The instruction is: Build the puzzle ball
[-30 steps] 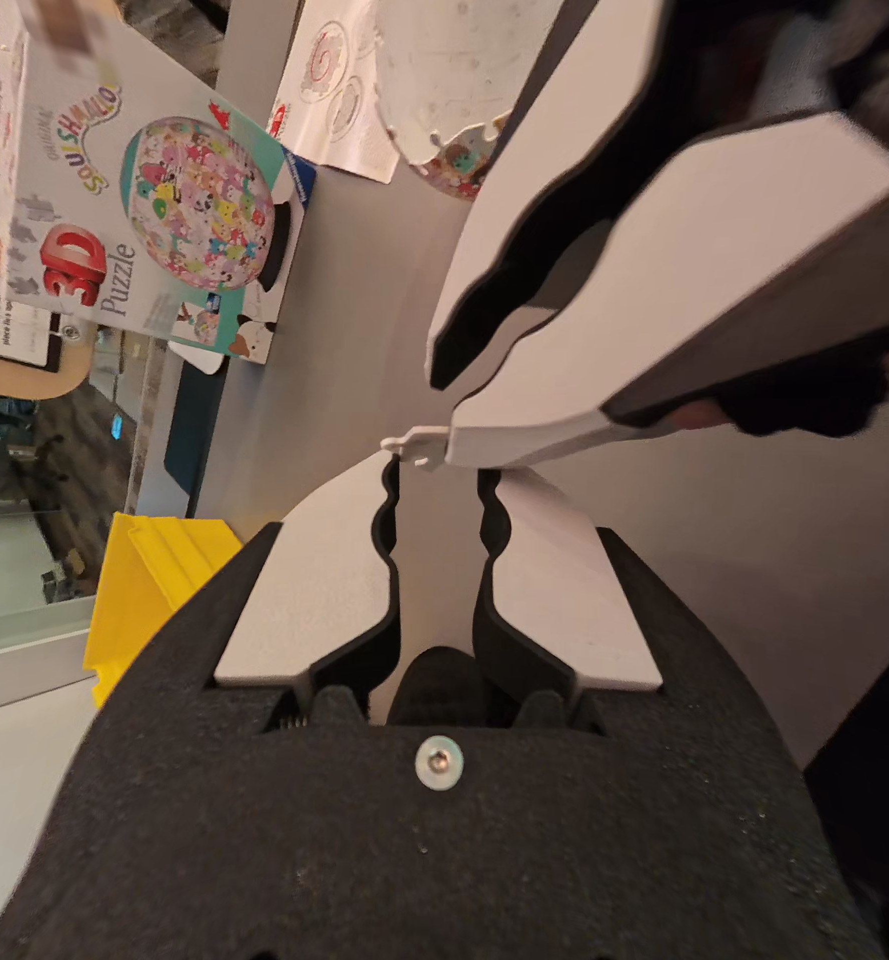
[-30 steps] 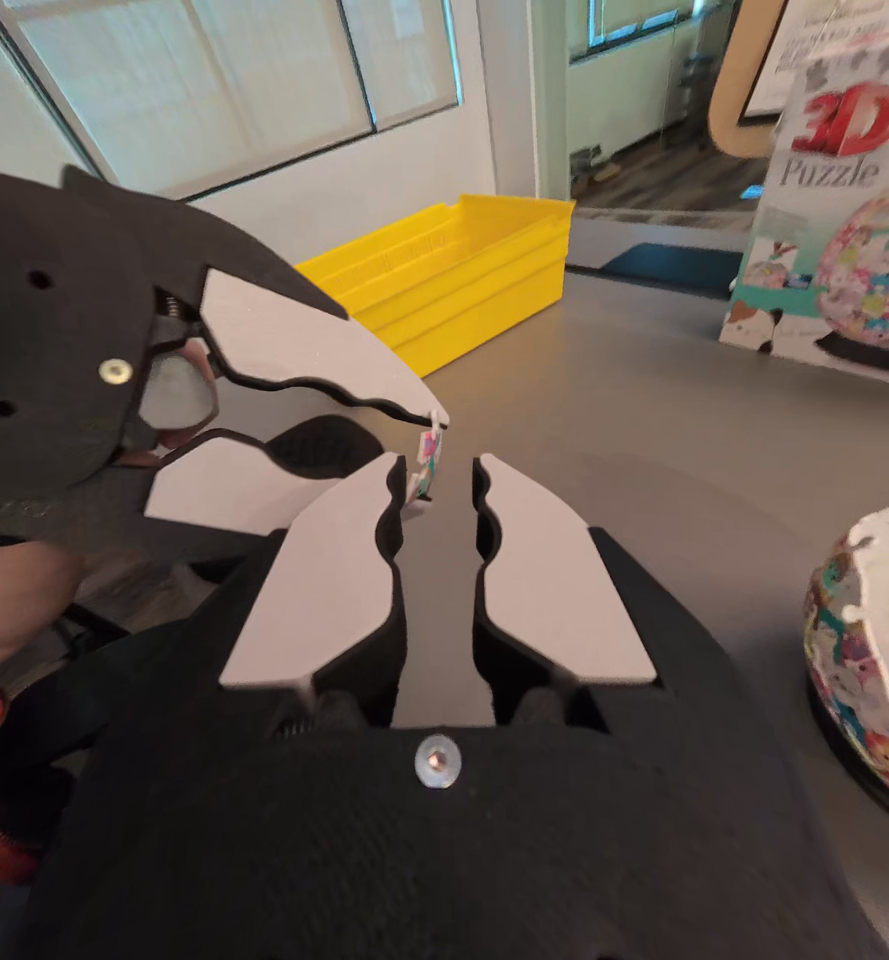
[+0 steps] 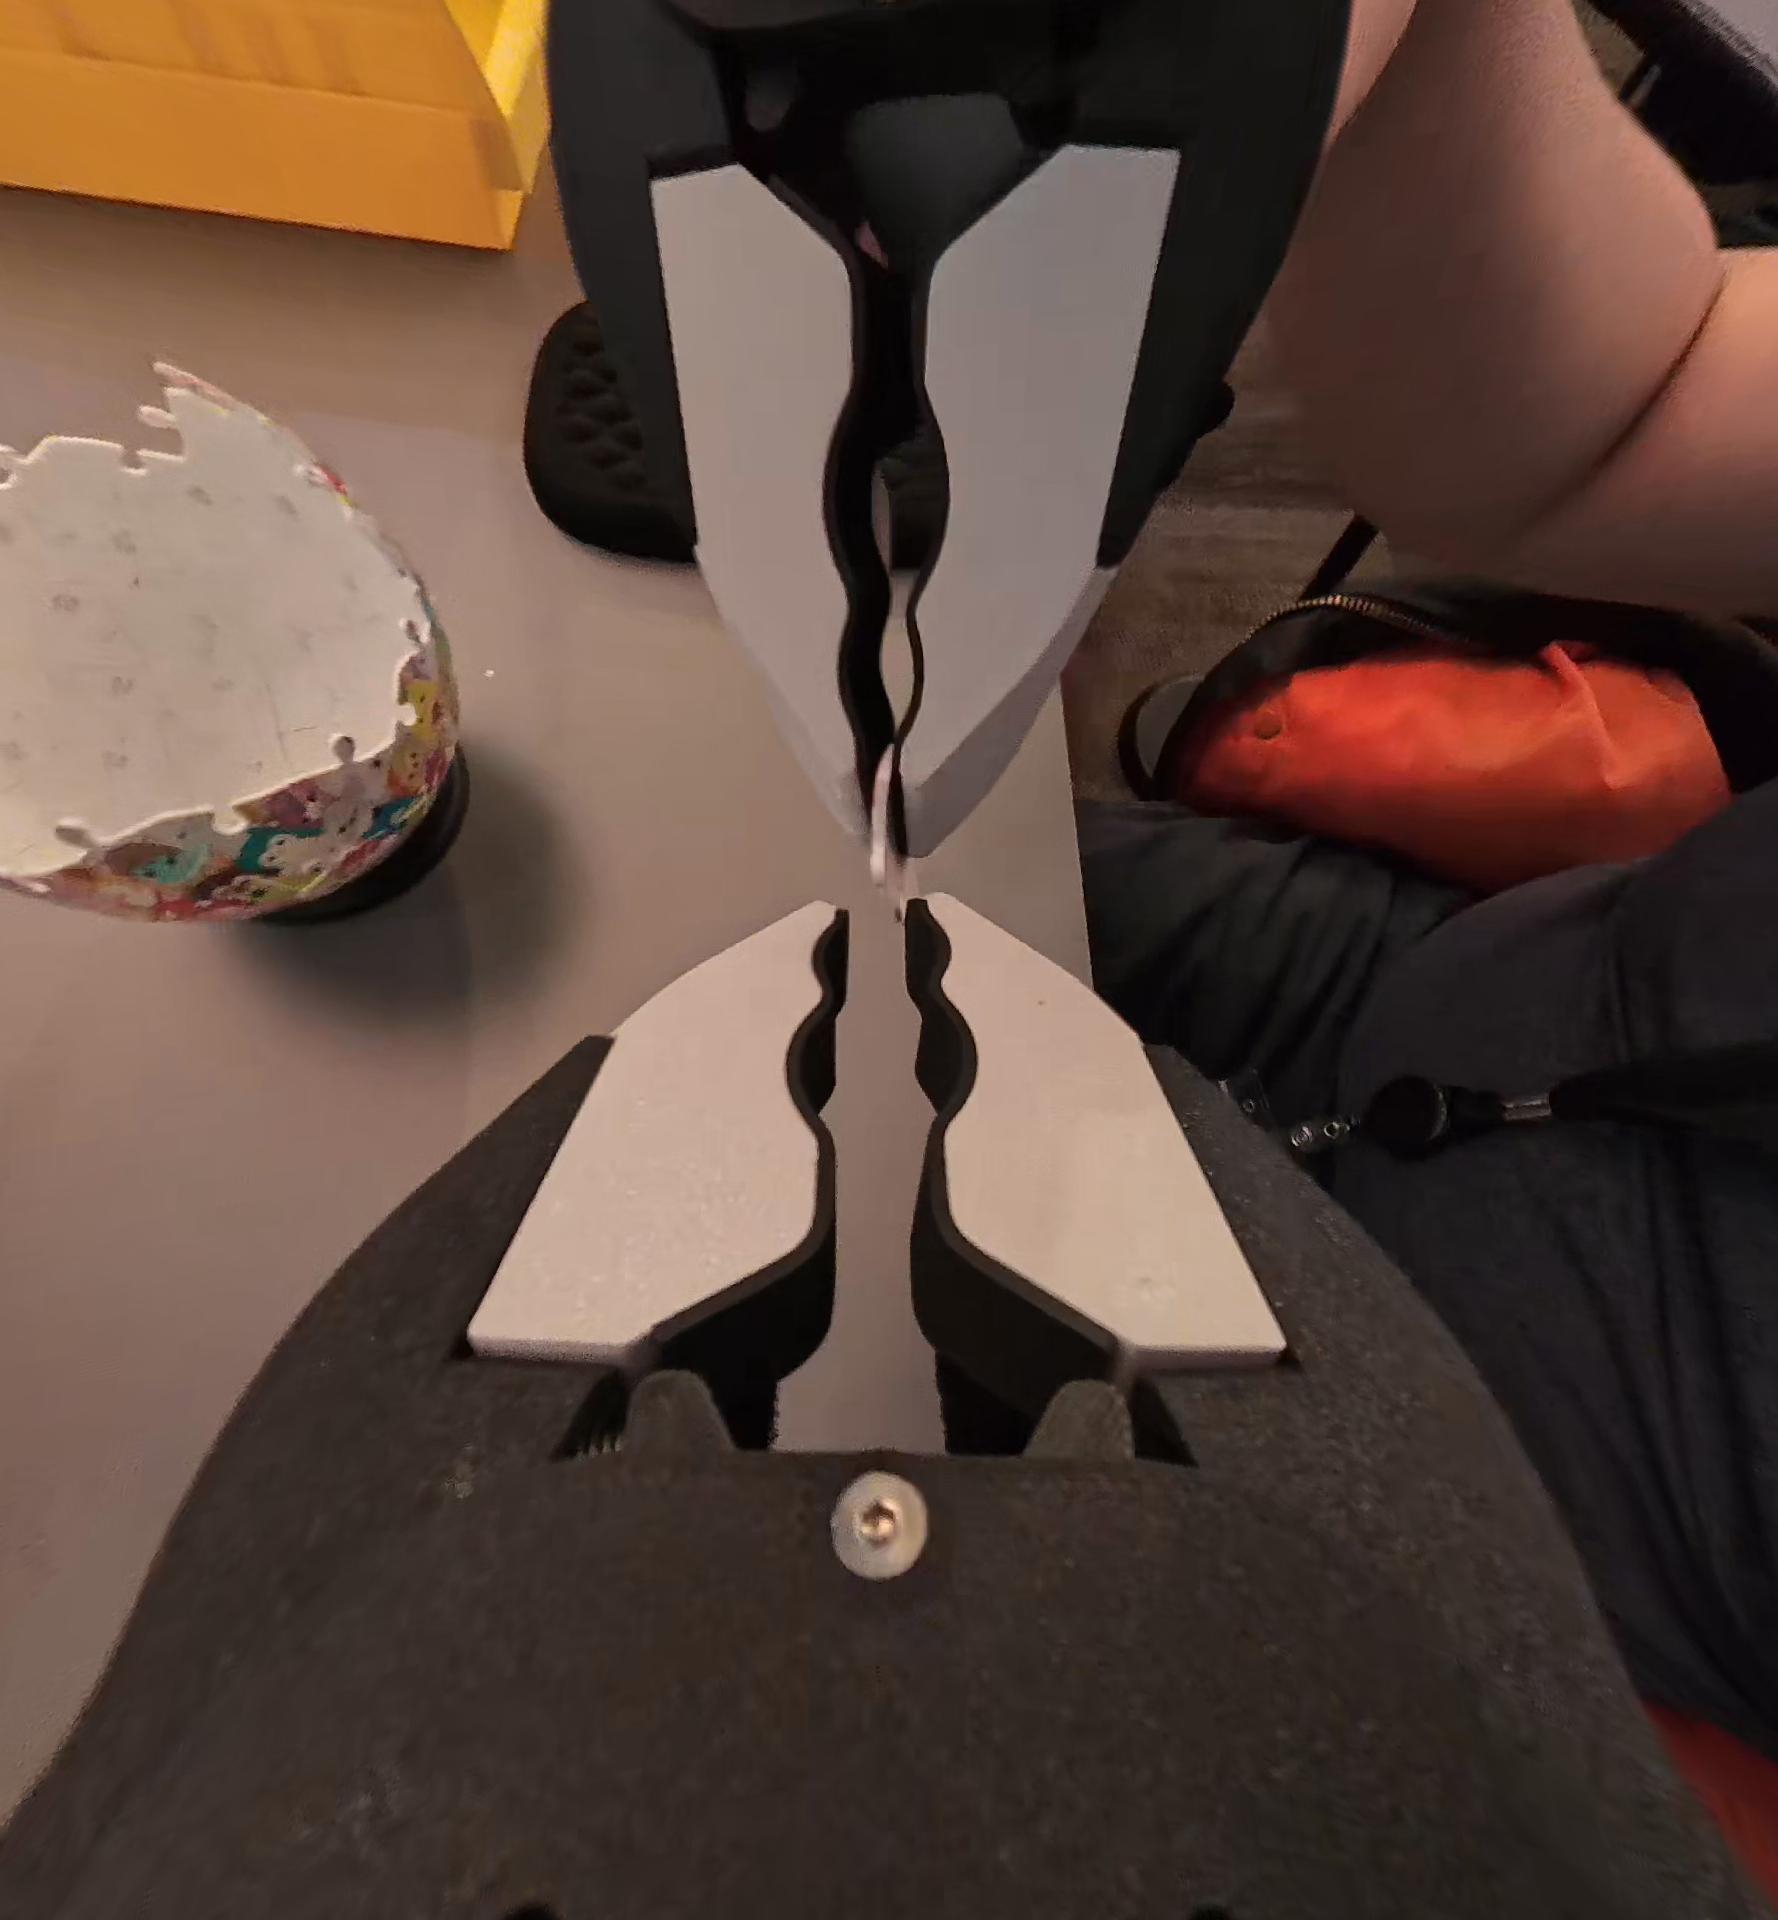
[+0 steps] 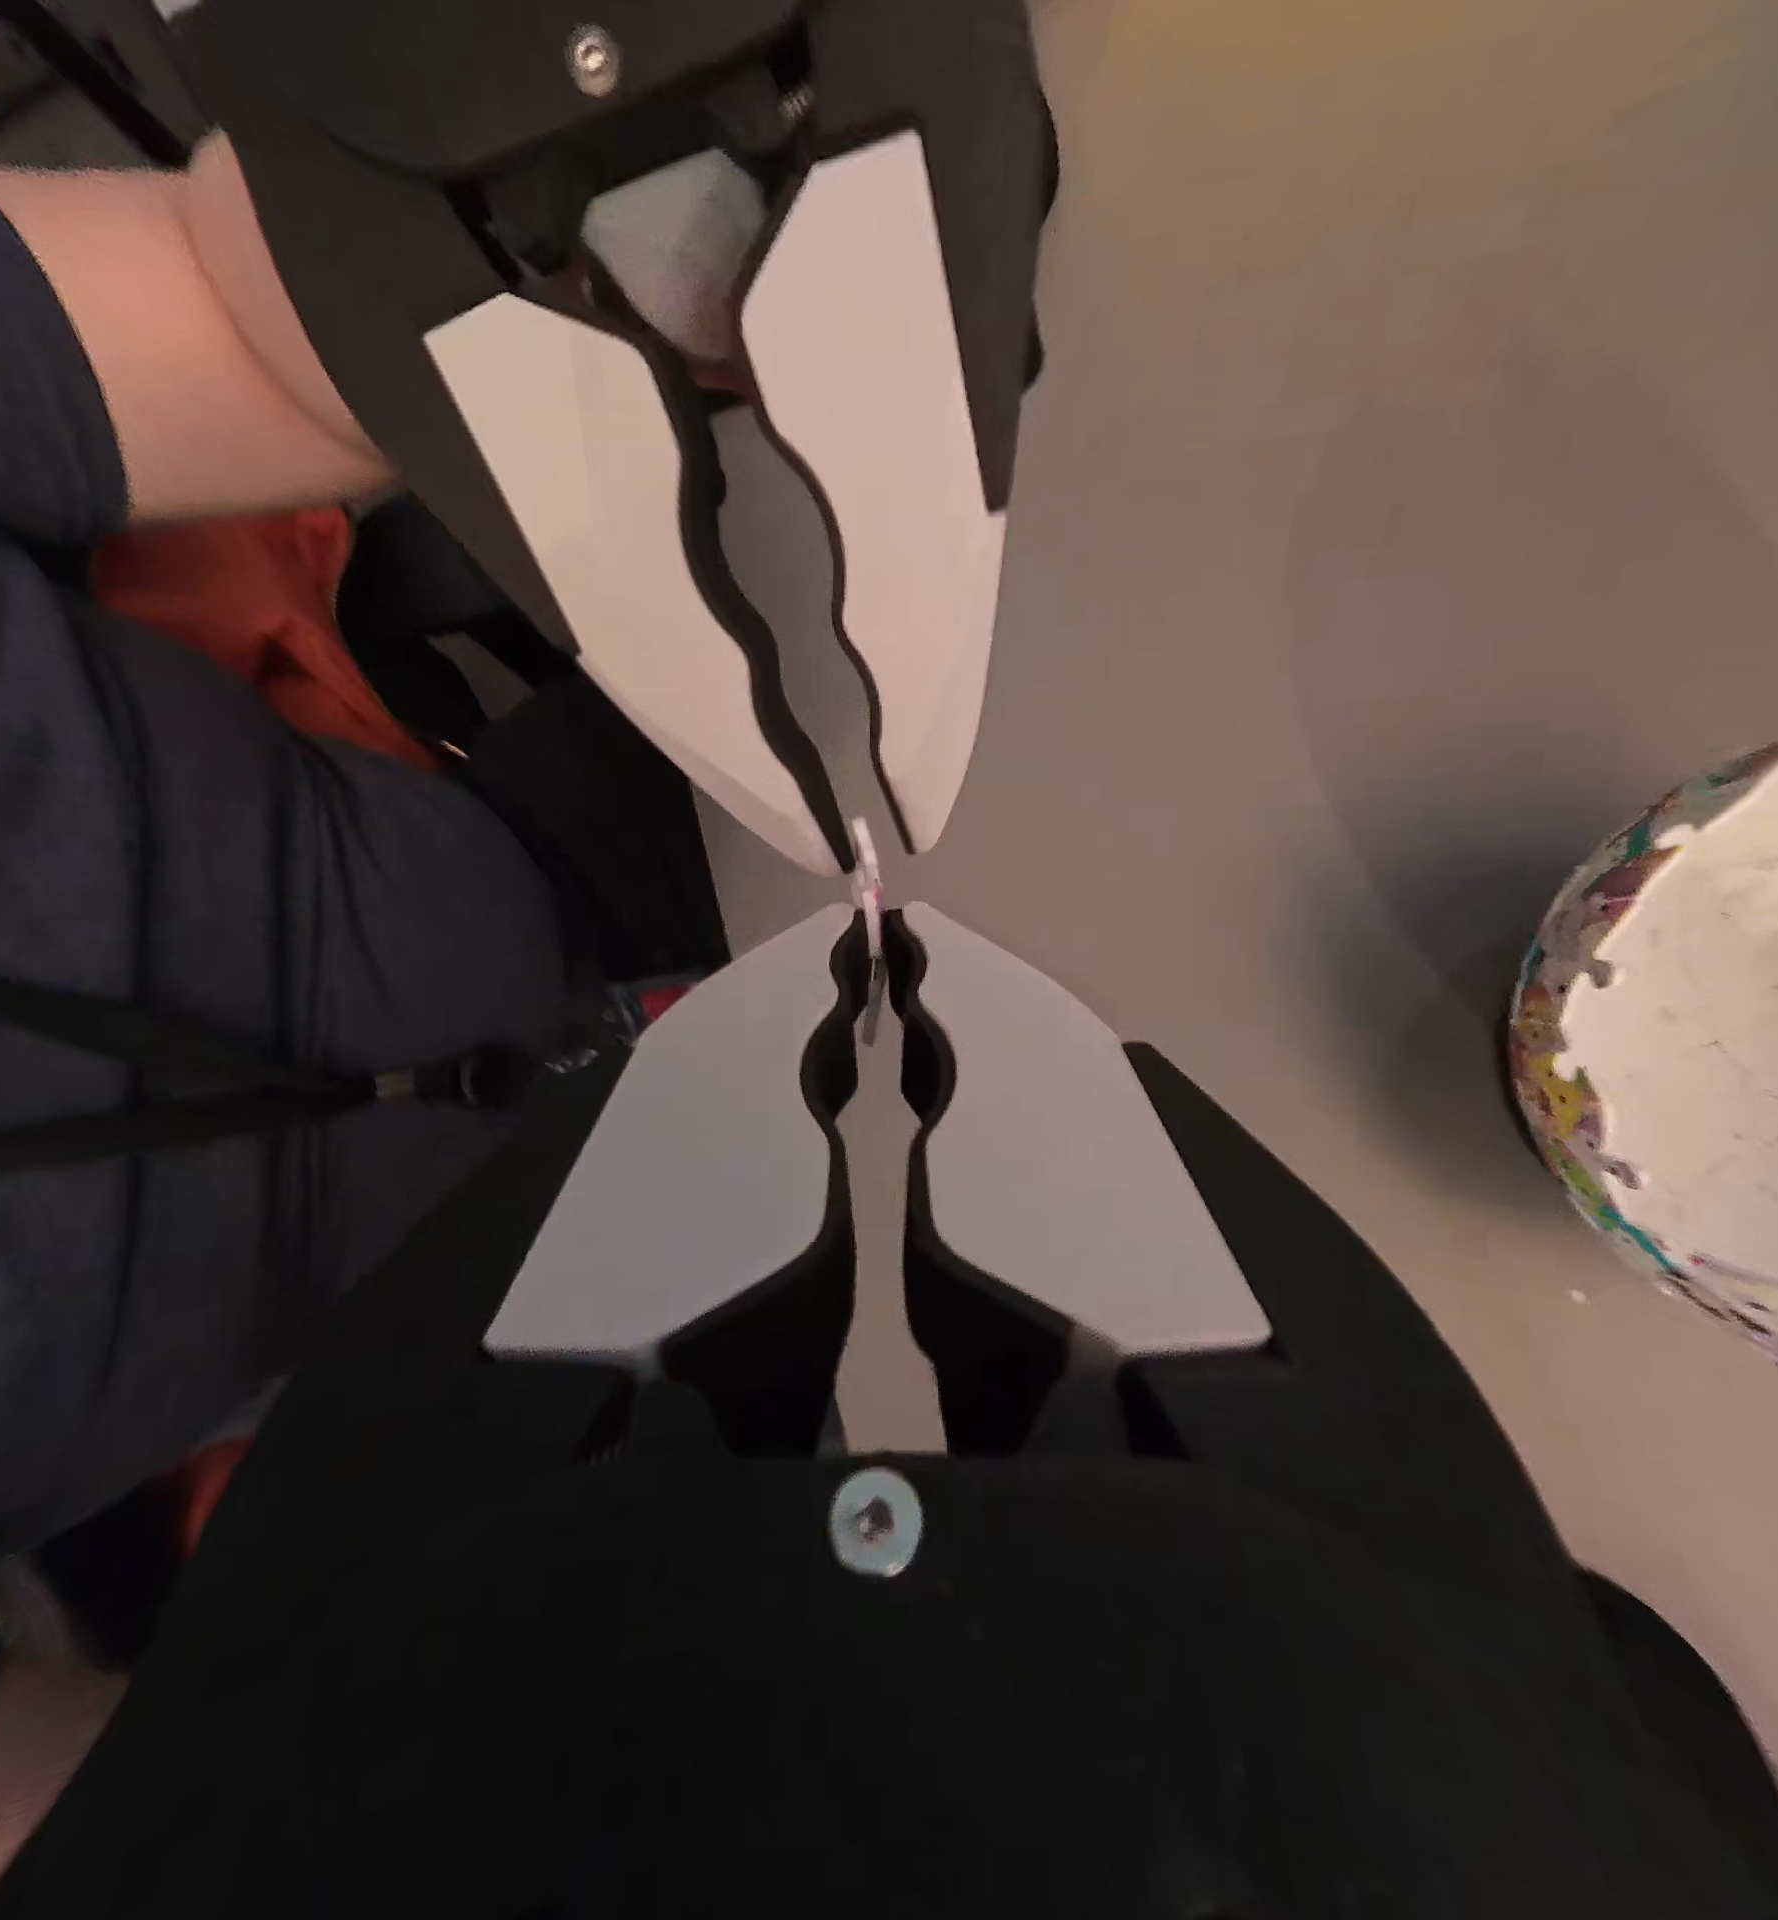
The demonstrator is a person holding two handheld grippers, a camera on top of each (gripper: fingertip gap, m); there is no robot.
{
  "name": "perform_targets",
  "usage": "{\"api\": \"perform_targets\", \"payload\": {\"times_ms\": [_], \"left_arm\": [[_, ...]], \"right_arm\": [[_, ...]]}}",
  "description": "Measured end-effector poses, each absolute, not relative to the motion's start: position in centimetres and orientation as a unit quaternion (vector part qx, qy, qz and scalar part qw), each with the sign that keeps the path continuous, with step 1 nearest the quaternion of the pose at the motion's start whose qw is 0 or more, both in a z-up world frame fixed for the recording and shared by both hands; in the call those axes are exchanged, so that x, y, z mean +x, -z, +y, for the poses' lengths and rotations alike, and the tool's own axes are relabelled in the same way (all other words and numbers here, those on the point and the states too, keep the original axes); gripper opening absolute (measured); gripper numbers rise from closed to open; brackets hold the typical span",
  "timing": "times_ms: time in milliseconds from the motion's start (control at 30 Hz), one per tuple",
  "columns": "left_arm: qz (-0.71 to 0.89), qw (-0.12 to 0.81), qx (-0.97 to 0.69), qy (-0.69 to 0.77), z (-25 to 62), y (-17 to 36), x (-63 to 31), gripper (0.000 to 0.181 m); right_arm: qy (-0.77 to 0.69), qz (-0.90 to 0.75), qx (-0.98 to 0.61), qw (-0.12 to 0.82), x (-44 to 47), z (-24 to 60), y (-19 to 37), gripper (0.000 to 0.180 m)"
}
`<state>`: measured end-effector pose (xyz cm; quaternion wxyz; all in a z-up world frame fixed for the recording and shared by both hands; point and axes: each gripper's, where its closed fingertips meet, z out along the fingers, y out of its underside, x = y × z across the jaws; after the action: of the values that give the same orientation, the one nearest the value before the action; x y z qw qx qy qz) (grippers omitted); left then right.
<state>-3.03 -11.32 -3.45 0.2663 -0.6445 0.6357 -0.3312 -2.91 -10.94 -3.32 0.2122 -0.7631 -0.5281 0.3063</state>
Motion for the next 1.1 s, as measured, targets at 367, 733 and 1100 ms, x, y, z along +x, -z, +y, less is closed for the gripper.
{"api": "perform_targets", "payload": {"times_ms": [367, 733, 1100], "left_arm": [[0.559, 0.307, -0.655, 0.407, -9.4, 1.8, -2.2, 0.002], [0.535, 0.286, -0.653, 0.453, -9.5, 1.7, -1.1, 0.002], [0.557, 0.326, -0.659, 0.386, -6.3, 1.2, -1.8, 0.027]], "right_arm": [[-0.326, -0.448, -0.695, 0.457, 0.6, -8.1, -2.7, 0.017], [-0.384, -0.422, -0.673, 0.47, -0.5, -8.6, -0.2, 0.005], [-0.37, -0.381, -0.673, 0.515, 4.0, -5.7, -1.2, 0.003]]}}
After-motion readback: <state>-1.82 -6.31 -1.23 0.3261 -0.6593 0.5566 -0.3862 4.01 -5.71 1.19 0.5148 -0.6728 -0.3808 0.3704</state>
